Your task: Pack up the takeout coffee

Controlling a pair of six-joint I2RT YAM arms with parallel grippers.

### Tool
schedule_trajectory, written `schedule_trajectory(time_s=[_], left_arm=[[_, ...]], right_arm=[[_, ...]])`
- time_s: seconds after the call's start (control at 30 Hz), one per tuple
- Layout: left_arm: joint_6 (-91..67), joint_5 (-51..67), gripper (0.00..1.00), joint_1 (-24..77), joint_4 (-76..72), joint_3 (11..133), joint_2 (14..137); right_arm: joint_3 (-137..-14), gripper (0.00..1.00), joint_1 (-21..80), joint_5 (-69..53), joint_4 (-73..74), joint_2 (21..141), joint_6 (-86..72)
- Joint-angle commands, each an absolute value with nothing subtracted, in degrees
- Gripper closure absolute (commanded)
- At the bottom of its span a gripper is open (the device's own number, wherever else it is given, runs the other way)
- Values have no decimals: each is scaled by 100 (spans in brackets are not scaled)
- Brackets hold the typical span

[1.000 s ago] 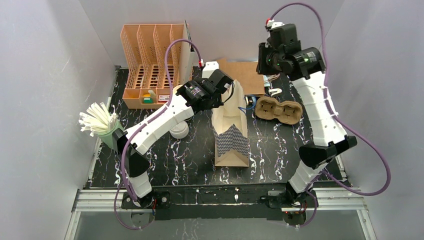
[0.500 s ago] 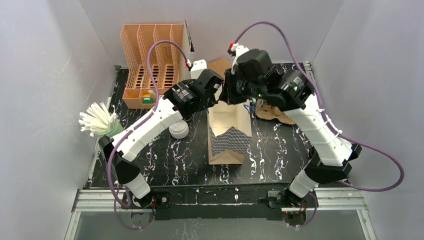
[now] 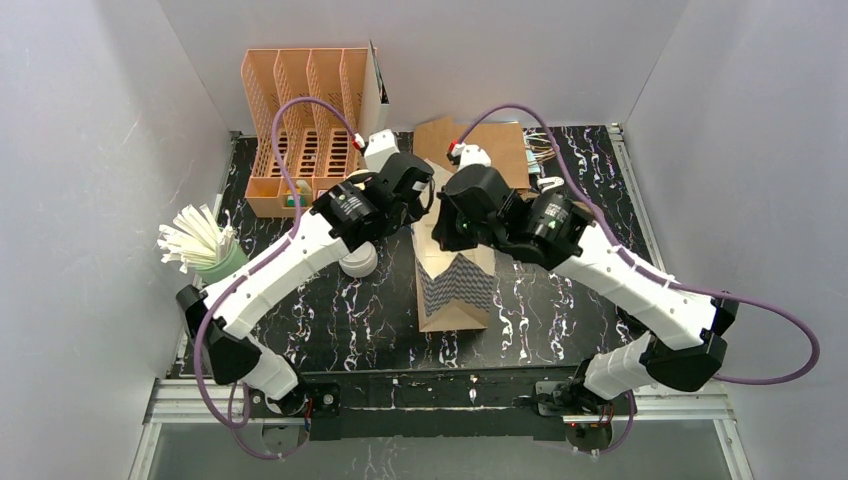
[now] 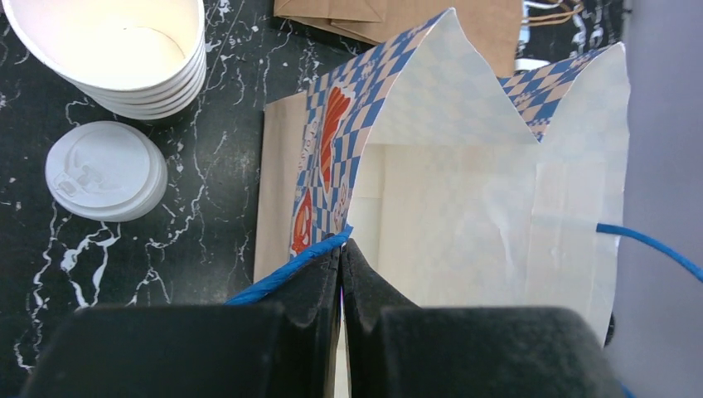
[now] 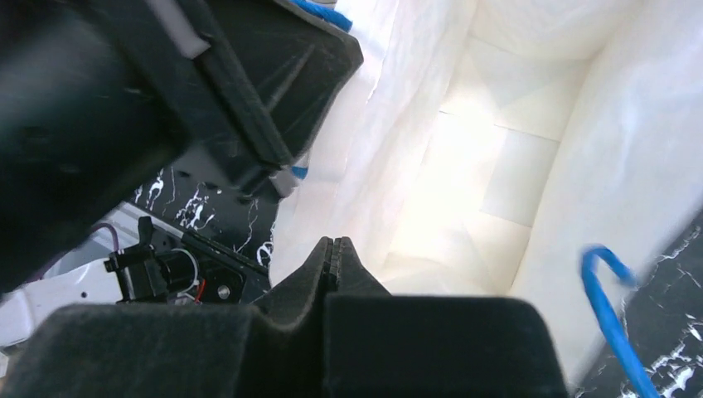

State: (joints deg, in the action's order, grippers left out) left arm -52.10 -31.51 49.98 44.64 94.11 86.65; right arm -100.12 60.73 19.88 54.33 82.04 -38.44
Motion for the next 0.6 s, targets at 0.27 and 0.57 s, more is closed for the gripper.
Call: schedule_trajectory(time_s=[0.27, 0.57], left_arm=[[-5585, -3040, 100, 4870, 3937, 8808, 7750], [-5643, -2838, 100, 4796, 3849, 8555, 7512]], right_arm=[[-8764, 99, 6079, 2523, 3850, 8107, -3790], [-8895, 99, 5228, 1882, 4164, 8484, -3522]])
